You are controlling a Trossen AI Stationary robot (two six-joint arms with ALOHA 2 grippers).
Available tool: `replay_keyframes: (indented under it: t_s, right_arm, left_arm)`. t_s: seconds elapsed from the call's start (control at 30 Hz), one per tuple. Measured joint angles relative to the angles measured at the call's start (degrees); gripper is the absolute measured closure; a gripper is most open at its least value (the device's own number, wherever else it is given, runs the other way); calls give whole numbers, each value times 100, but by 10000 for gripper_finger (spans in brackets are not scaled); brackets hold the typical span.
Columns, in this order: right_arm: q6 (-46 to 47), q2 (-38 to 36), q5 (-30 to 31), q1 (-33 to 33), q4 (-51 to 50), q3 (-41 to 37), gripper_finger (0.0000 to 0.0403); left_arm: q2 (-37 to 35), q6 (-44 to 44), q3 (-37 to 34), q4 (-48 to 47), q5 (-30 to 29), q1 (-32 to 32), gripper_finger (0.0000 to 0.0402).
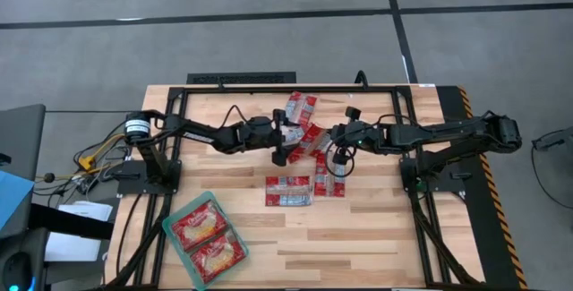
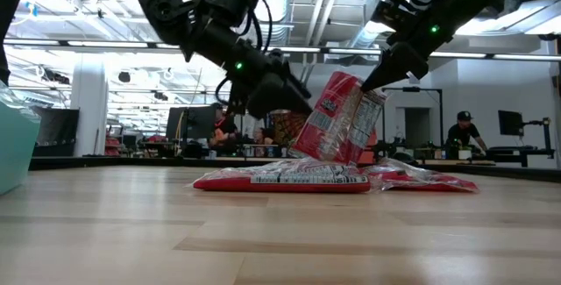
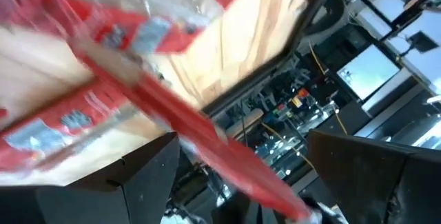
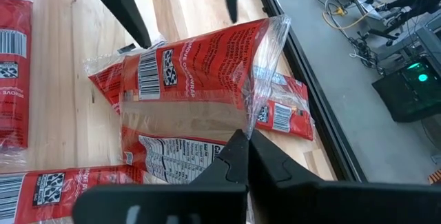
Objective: Sort popcorn bags into baskets
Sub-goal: Put the red popcorn bag into the green bin
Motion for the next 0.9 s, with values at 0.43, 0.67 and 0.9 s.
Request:
replay_keyframes:
  t_s: [0.43, 0.67, 0.9]
  right_arm:
    - [-51, 14, -32, 37, 33, 0, 386]
    - [-86, 24, -38, 74, 13, -4, 380]
    - [-104, 24, -96, 114, -2, -4, 383]
  left_arm:
    - [628, 11, 446, 355, 323, -49, 95]
    - [1122, -18, 794, 1139, 366, -35, 97]
    - [1220, -69, 839, 1079, 519, -15, 171]
